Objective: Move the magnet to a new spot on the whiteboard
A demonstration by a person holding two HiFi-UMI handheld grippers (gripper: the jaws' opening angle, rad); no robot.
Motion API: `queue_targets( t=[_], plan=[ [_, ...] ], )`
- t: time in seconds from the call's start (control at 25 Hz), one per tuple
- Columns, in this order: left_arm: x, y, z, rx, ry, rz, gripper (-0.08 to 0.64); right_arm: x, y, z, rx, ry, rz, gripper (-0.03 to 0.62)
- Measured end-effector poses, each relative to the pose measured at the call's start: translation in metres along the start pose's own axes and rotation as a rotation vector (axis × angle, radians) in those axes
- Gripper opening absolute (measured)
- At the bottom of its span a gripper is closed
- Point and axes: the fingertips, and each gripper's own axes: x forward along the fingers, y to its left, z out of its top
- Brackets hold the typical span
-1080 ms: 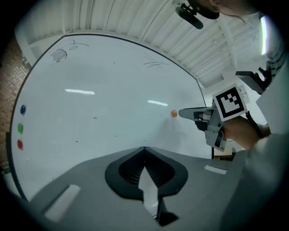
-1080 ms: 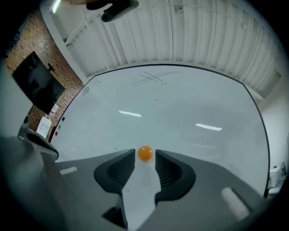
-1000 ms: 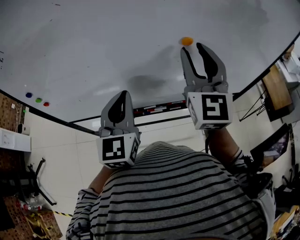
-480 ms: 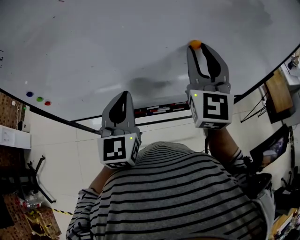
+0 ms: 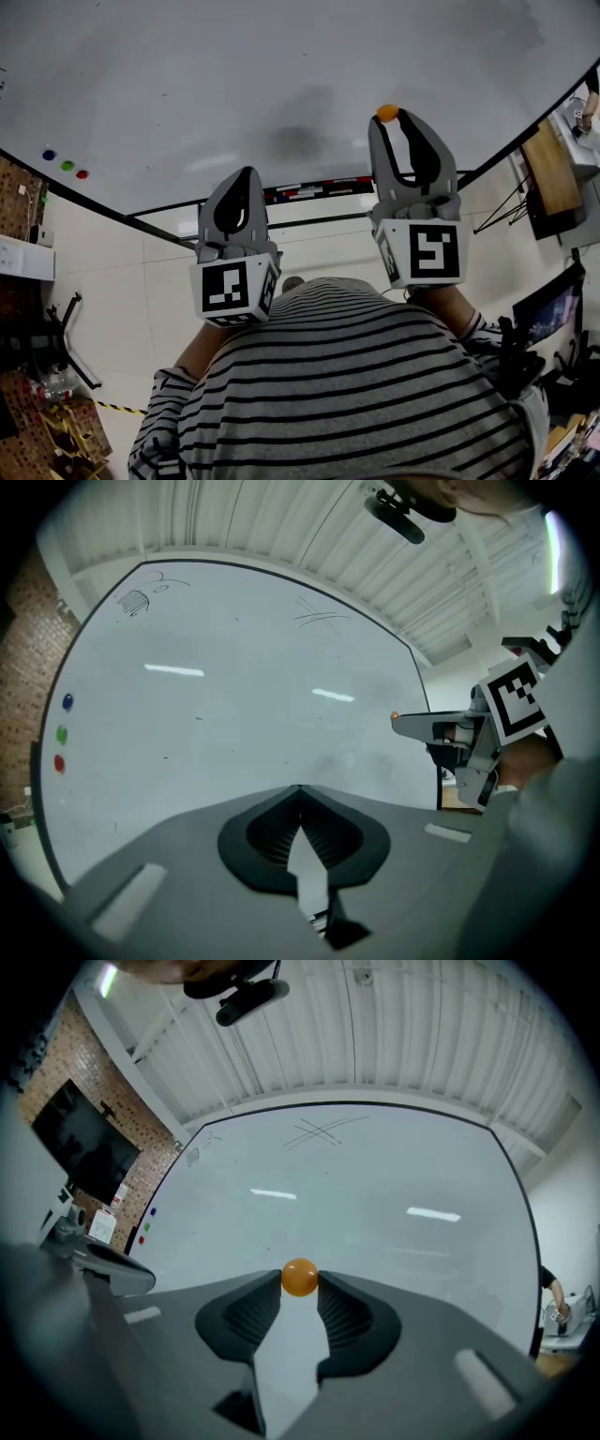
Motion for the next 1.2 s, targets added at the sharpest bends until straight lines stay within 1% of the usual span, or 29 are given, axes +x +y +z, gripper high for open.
queue_targets(
  t=[0.08,0.2,0.36,0.52,0.68,0.84,0.92,1.2],
  plan=[
    [-0.008,-0.014,-0.005,-0.003,0.006,0.003,0.017,-0.020,0.001,-0.008,0.005,0.018,0.024,0.123],
    [-0.019,-0.033,-0.011,-0.001,0.011,0.012,0.017,-0.044,0.002,-0.015,0.047,0.049,0.060,0.123],
    [-0.034,-0.057,-0.011,-0.001,0.023,0.031,0.017,-0.070,-0.007,-0.031,0.054,0.097,0.083,0.123],
    [-0.050,-0.068,-0.012,0.008,0.022,0.050,0.015,-0.086,-0.004,-0.030,0.092,0.089,0.111,0.124],
    [-0.062,-0.079,-0.008,0.029,0.015,0.047,0.015,-0.096,-0.002,-0.022,0.113,0.060,0.126,0.124],
    [-0.067,-0.085,-0.007,0.018,0.011,0.045,0.017,-0.104,-0.004,-0.022,0.102,0.056,0.129,0.124],
    [-0.067,-0.084,-0.006,0.023,0.010,0.049,0.017,-0.103,-0.003,-0.018,0.114,0.050,0.125,0.124],
    [-0.061,-0.077,-0.008,0.015,0.017,0.061,0.017,-0.095,-0.003,-0.023,0.094,0.063,0.126,0.124]
  ],
)
